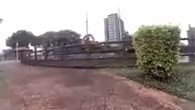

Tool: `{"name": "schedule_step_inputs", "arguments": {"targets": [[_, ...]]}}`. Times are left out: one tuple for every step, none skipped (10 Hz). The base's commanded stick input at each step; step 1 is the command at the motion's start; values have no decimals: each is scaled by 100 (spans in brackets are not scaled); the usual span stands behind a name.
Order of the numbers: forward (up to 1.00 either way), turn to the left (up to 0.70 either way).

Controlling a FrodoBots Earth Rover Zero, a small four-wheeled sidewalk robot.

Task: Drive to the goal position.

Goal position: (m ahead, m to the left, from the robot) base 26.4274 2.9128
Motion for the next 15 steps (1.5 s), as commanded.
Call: {"name": "schedule_step_inputs", "arguments": {"targets": [[100,43],[100,43],[100,43],[100,43],[100,43],[100,43],[100,43],[100,43],[100,43],[100,43],[100,43],[100,21],[100,3],[100,3],[100,3]]}}
